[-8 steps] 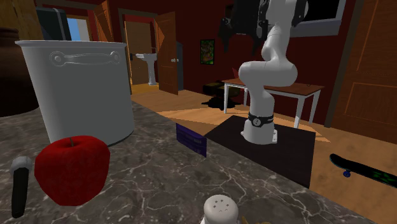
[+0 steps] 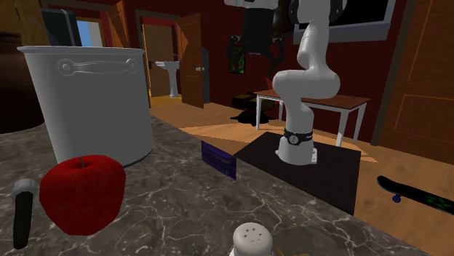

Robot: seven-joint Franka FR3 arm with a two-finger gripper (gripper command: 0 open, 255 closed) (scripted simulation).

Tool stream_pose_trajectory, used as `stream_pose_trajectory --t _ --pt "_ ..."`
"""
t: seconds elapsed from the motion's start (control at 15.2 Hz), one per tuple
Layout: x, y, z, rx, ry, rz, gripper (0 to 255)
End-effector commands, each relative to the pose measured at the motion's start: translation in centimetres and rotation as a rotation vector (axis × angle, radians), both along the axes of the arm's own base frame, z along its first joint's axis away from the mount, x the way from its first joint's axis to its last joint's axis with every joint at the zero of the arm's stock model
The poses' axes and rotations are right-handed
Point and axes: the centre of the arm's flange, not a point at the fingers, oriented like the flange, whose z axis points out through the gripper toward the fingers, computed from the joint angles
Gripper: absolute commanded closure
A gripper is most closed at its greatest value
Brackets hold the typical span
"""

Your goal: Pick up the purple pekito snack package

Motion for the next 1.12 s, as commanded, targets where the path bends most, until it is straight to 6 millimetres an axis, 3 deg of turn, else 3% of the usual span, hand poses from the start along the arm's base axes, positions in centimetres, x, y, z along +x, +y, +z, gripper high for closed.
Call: stream_pose_trajectory --t 0.0,0.53,1.06 --pt "1.7 -1.0 -1.0 0.018 -0.010 0.100 0" --pt "10.3 -2.3 -5.8 0.094 -0.043 0.476 0" --pt "18.9 -0.1 -10.3 0.170 -0.075 0.852 0"
